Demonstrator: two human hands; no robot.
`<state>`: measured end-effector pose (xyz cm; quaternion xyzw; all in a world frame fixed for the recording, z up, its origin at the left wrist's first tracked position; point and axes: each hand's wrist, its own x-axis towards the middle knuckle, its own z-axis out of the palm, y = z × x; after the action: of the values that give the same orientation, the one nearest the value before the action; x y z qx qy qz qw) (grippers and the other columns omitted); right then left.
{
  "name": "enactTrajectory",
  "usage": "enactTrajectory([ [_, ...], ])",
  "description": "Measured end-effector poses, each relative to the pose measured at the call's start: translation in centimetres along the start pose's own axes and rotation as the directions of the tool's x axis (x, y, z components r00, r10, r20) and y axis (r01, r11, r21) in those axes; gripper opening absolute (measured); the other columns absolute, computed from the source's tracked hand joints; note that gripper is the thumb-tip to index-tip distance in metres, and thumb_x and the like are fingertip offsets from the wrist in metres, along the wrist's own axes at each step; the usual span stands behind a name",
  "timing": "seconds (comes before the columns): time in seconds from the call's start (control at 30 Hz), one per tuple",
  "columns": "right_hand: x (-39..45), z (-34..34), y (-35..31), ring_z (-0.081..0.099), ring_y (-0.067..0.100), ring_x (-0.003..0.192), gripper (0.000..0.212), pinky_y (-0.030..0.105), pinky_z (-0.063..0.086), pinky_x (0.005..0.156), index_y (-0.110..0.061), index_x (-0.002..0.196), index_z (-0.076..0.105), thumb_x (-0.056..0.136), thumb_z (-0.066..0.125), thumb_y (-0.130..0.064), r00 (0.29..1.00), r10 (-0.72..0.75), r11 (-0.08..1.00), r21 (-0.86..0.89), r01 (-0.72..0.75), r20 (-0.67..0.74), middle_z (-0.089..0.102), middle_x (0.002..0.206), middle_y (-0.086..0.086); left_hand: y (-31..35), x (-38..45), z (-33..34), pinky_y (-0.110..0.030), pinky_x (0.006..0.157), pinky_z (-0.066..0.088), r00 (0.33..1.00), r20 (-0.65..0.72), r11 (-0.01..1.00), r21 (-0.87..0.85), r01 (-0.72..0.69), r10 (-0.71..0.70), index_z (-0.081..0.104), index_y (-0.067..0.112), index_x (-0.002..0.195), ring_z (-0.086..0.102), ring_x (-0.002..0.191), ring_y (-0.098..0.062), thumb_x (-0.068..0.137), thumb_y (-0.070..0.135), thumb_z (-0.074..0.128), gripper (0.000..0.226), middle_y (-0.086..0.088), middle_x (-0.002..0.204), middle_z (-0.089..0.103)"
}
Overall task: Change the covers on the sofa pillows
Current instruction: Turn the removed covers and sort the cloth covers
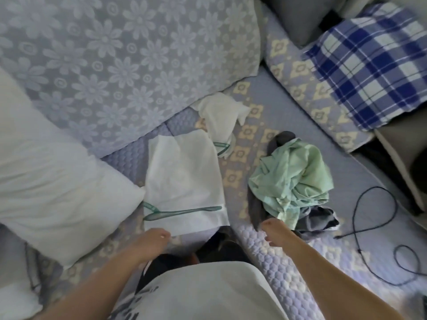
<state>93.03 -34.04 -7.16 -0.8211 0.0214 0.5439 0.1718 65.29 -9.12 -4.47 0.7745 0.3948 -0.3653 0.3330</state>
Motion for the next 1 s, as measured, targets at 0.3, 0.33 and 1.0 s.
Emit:
enactTrajectory([
  [0.3, 6.7, -7.3, -1.0, 0.043, 0.016, 0.125, 0.017, 0.019, 0.025, 0.096, -0.044, 0.089, 0.058, 0.092, 0.056, -0.028, 0.982, -0.154, 0.972, -0.193, 0.13, -0.112, 0.046, 0.143, 0.004, 8.9, -1.9, -0.1, -0.03, 0.102, 0.046, 0.992, -0.065, 0.95, -0.302, 0.082, -0.106, 0.068, 0.021, 0.119, 0.064, 0.111, -0.019, 0.1, 0.02, 0.056, 0.023, 0.002, 0.12, 0.066],
  [0.33, 7.5, -7.6, -1.8, 0.045, 0.015, 0.12, 0.016, 0.019, 0.03, 0.099, -0.042, 0.082, 0.056, 0.091, 0.056, -0.029, 0.977, -0.186, 0.968, -0.193, 0.163, -0.109, 0.05, 0.139, 0.003, 9.1, -2.1, 0.0, -0.03, 0.102, 0.046, 0.99, -0.072, 0.945, -0.315, 0.09, -0.119, 0.068, 0.022, 0.117, 0.064, 0.11, -0.018, 0.1, 0.021, 0.056, 0.022, 0.003, 0.119, 0.066],
  [1.0, -22.3, -18.9, -8.0, 0.047, 0.006, 0.057, 0.032, 0.016, 0.037, 0.053, -0.023, 0.078, 0.066, 0.104, 0.048, -0.02, 0.541, -0.769, 0.583, -0.024, 0.812, -0.34, 0.061, 0.07, -0.005, 31.1, -13.2, -6.7, -0.012, 0.109, 0.032, 0.673, -0.362, 0.628, -0.252, -0.736, 0.645, 0.023, 0.054, 0.15, 0.029, 0.136, 0.014, 0.081, 0.042, 0.081, 0.091, 0.029, 0.148, 0.026],
])
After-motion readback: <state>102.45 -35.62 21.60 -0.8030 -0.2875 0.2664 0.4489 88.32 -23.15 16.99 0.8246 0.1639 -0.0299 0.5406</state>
